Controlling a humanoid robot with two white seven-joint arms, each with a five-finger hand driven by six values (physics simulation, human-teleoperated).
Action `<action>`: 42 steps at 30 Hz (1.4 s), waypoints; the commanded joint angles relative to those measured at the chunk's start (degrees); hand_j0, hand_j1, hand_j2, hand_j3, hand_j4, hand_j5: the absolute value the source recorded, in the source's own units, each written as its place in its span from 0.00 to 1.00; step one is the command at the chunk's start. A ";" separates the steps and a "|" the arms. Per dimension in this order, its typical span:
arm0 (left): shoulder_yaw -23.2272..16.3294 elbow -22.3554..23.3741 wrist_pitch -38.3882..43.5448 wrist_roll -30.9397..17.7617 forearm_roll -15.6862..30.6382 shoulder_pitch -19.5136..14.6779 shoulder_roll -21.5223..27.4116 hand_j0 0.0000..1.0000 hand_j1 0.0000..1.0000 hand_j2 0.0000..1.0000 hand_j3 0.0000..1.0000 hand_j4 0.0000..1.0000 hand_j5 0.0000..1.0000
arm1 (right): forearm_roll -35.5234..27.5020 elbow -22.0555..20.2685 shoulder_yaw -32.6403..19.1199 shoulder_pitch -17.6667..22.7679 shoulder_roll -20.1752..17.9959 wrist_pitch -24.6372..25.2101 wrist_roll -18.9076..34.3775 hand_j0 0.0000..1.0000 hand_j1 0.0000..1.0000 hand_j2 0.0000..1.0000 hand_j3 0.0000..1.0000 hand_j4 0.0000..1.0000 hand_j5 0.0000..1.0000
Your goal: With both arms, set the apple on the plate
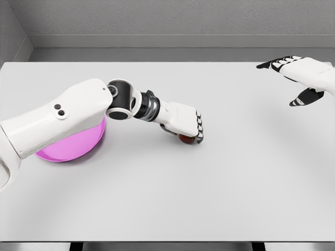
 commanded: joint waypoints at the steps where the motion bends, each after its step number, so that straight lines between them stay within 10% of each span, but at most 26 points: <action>1: -0.36 0.00 0.06 -0.01 0.13 -0.09 -0.09 0.61 0.61 0.61 0.61 0.61 0.61 | -0.06 -0.01 -0.01 0.00 -0.06 0.02 -0.03 1.00 1.00 1.00 1.00 1.00 1.00; 7: -0.44 0.09 0.06 0.08 -0.58 0.09 -0.44 0.60 0.60 0.60 0.60 0.60 0.60 | -0.06 -0.01 -0.01 0.00 -0.06 0.02 -0.03 1.00 1.00 1.00 1.00 1.00 1.00; 18: -0.09 0.00 0.06 0.25 -0.40 -0.09 0.62 0.21 0.21 0.21 0.21 0.21 0.21 | -0.06 -0.01 -0.01 0.00 -0.06 0.02 -0.03 1.00 1.00 1.00 1.00 1.00 1.00; 24: 0.35 -0.18 0.06 0.69 0.39 -0.18 1.85 0.16 0.16 0.16 0.16 0.16 0.16 | -0.06 -0.01 -0.01 0.00 0.02 0.02 -0.03 1.00 1.00 1.00 1.00 1.00 1.00; 42: 8.69 -11.34 0.06 0.69 8.12 0.44 25.75 0.16 0.16 0.16 0.16 0.16 0.16 | -0.06 -0.01 -0.01 0.00 0.11 0.02 -0.03 1.00 1.00 1.00 1.00 1.00 1.00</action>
